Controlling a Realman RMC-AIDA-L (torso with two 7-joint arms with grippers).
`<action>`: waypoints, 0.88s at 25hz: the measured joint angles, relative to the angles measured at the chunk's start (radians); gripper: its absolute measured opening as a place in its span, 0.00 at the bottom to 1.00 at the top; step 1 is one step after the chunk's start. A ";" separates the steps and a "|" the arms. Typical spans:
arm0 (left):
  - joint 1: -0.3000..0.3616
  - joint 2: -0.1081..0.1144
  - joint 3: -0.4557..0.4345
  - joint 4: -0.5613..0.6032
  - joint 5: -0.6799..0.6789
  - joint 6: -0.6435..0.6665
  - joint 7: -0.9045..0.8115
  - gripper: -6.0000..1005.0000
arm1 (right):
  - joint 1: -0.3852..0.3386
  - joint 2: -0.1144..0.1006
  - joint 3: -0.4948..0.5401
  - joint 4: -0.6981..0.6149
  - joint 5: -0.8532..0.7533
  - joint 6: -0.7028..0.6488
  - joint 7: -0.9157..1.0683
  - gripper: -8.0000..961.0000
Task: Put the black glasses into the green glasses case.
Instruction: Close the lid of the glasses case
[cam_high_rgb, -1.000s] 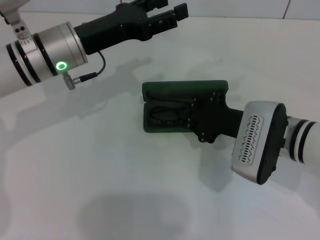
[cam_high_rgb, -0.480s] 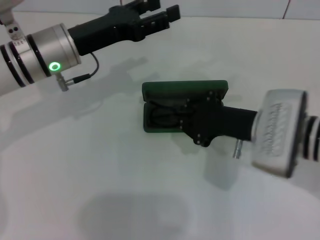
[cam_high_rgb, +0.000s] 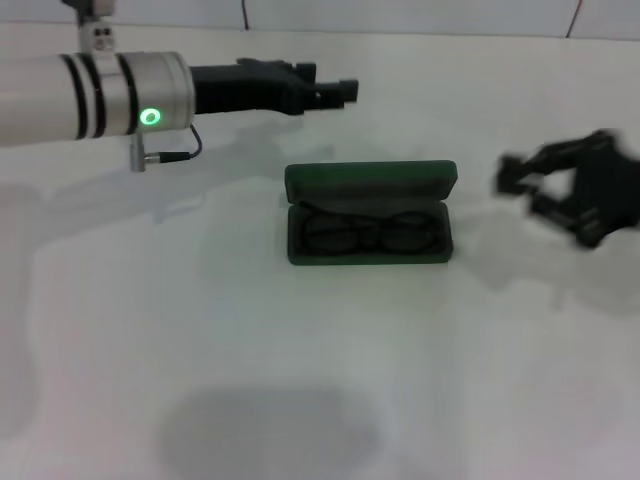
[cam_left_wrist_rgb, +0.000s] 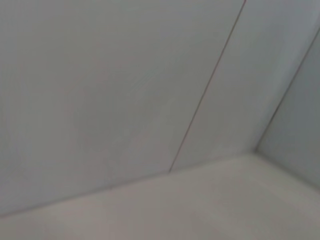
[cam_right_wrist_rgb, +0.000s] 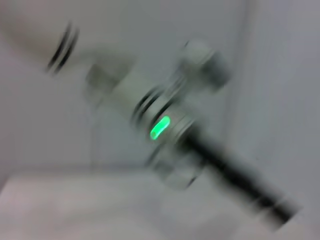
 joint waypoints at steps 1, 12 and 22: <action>-0.013 -0.002 0.000 0.000 0.034 -0.011 -0.016 0.78 | 0.001 -0.006 0.090 0.038 0.002 -0.055 -0.002 0.20; -0.081 -0.029 0.148 0.010 0.148 -0.096 -0.090 0.78 | -0.013 0.040 0.394 0.131 0.011 -0.059 -0.030 0.23; -0.092 -0.030 0.223 0.009 0.156 -0.149 -0.130 0.78 | -0.006 0.037 0.391 0.142 0.016 -0.057 -0.048 0.56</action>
